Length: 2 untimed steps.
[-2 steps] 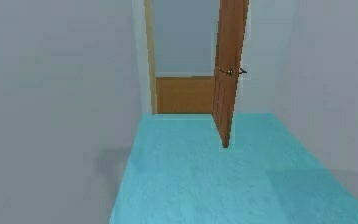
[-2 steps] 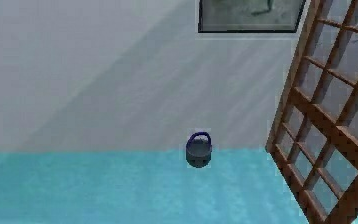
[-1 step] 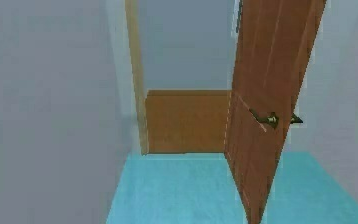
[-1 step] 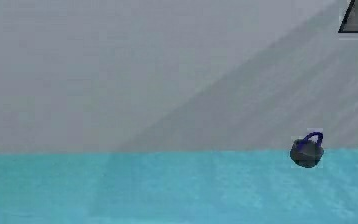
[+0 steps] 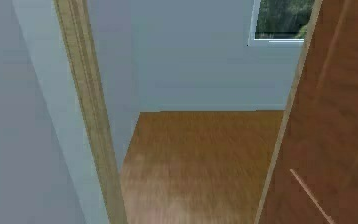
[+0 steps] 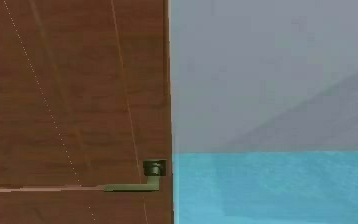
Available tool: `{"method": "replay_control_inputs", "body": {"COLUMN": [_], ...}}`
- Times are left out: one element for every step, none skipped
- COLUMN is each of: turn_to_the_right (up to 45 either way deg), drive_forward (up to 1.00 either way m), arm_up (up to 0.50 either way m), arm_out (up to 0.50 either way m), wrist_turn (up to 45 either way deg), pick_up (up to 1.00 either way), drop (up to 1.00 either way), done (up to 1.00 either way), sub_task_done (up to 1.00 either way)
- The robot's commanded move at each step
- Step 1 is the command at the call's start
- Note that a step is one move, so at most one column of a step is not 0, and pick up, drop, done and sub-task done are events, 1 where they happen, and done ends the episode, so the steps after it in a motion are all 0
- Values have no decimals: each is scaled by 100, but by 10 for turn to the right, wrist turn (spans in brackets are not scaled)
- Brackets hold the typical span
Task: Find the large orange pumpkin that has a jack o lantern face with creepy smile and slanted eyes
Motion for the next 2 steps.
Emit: {"method": "replay_control_inputs", "body": {"turn_to_the_right": [0, 0], "drive_forward": [20, 90], "arm_up": [0, 0], "arm_out": [0, 0], "wrist_turn": [0, 0], "pick_up": [0, 0], "drop": [0, 0], "done": [0, 0], "sub_task_done": [0, 0]}}
